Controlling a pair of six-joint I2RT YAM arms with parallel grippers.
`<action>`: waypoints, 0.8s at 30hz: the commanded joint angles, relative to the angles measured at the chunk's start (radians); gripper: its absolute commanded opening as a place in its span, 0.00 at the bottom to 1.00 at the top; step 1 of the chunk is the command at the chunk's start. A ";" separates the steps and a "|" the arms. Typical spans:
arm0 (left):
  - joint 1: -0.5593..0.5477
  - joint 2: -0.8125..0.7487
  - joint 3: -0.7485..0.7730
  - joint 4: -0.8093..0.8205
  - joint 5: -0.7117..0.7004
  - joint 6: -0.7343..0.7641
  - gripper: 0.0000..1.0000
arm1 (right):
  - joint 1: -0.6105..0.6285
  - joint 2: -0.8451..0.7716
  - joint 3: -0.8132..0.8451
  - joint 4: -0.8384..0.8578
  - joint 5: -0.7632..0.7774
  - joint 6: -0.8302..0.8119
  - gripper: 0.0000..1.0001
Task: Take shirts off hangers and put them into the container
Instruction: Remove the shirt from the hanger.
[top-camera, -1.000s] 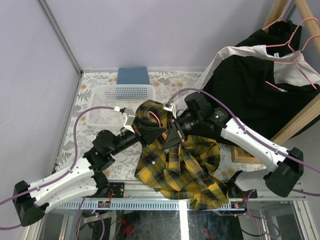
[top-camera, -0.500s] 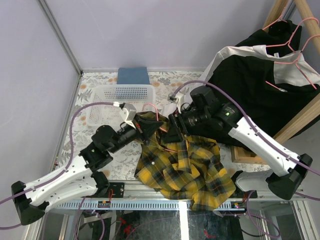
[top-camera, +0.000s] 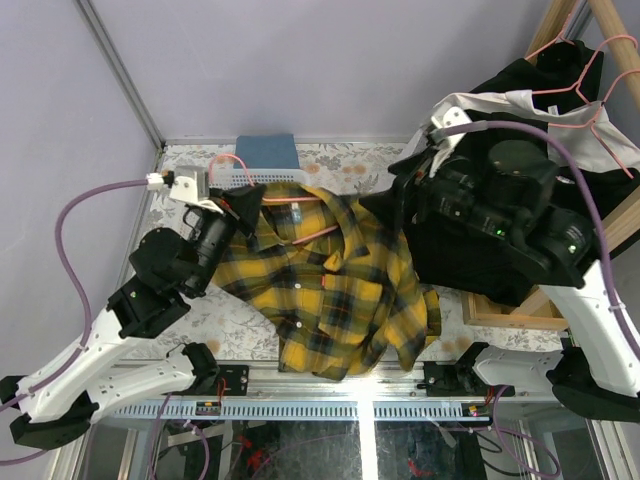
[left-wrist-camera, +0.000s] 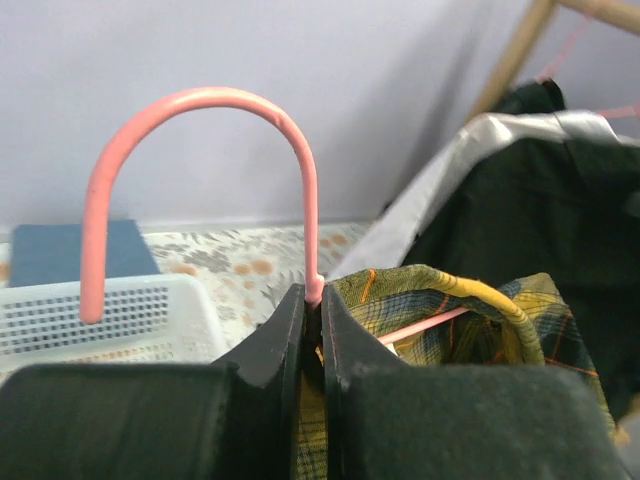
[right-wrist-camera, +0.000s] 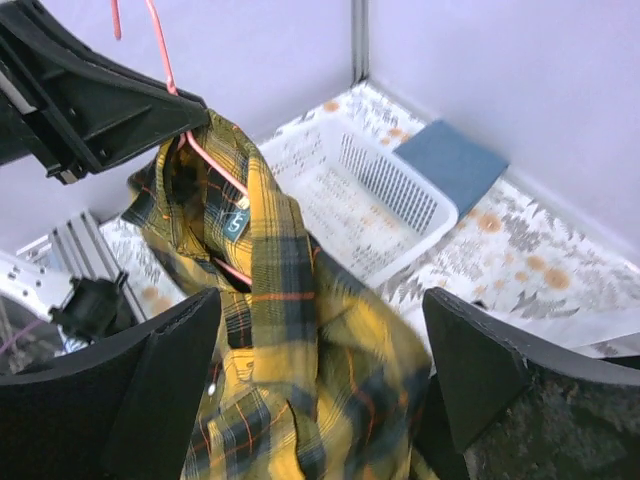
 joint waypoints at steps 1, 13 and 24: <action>-0.001 0.025 0.107 -0.007 -0.286 0.008 0.00 | 0.005 0.013 0.059 0.010 0.063 -0.004 0.89; -0.001 0.115 0.037 -0.032 -0.081 -0.133 0.00 | 0.013 0.001 -0.272 0.101 0.095 0.169 0.87; -0.008 0.125 -0.099 -0.035 0.035 -0.210 0.00 | 0.025 -0.055 -0.504 0.245 0.396 0.296 0.31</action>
